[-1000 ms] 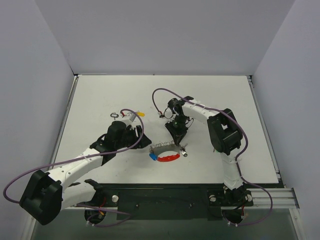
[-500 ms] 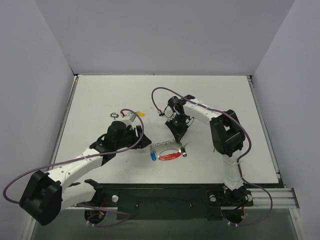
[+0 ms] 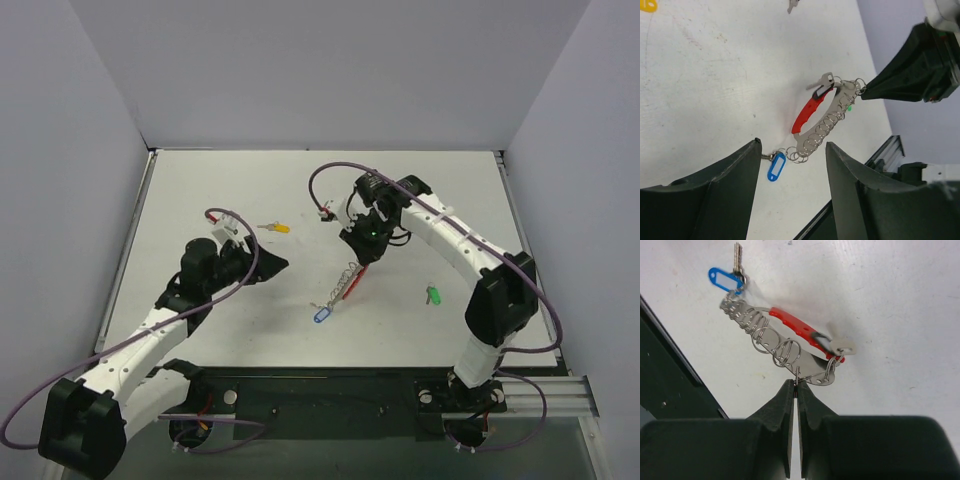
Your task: Put the keys on the keyring
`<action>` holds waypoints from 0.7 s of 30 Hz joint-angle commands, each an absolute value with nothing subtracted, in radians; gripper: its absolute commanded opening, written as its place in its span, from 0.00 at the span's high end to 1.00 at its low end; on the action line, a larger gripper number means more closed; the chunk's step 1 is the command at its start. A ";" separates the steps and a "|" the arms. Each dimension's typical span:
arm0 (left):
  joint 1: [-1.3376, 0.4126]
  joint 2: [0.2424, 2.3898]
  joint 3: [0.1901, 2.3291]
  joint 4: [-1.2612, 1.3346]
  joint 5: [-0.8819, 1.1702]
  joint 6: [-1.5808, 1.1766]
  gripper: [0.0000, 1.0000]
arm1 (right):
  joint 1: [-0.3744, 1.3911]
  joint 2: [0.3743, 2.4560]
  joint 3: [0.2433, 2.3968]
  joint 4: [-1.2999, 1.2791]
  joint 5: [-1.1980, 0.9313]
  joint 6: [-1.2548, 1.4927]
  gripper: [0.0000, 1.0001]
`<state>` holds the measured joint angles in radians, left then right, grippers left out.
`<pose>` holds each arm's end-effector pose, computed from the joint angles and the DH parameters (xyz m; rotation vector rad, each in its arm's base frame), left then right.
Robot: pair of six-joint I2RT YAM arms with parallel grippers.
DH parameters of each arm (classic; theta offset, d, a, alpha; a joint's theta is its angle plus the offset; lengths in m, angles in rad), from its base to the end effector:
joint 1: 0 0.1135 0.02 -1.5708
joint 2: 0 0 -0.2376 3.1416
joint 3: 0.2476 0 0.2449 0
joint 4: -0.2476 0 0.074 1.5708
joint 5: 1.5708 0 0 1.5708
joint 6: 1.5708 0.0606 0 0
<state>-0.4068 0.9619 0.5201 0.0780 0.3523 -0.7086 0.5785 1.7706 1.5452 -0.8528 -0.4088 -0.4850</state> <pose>0.2183 -0.1168 0.2146 -0.0596 2.0674 -1.0589 0.2994 0.2243 0.2376 -1.4426 2.1837 0.5719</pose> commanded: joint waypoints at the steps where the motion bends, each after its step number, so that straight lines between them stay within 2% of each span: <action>1: -0.330 0.951 0.457 0.395 0.544 -0.903 0.36 | 0.594 1.602 1.569 -0.995 -0.500 -0.852 1.00; 7: -0.331 1.058 0.480 0.618 0.690 -1.097 0.35 | 0.595 1.531 1.627 -1.193 -0.505 -1.259 1.00; 10: -0.365 1.089 0.506 0.649 0.686 -1.095 0.35 | 0.598 1.578 1.724 -1.359 -0.488 -1.356 1.00; 14: -0.448 1.130 0.551 0.658 0.654 -1.014 0.36 | 0.615 1.539 1.706 -1.443 -0.471 -1.538 1.00; 16: -0.504 1.135 0.534 0.716 0.640 -0.930 0.37 | 0.623 1.504 1.672 -1.443 -0.474 -1.624 1.00; 18: -0.570 1.115 0.476 0.925 0.620 -0.797 0.37 | 0.630 1.493 1.670 -1.443 -0.491 -1.655 1.00; 21: -0.675 1.072 0.405 0.991 0.585 -0.420 0.37 | 0.637 1.503 1.701 -1.468 -0.526 -1.640 1.00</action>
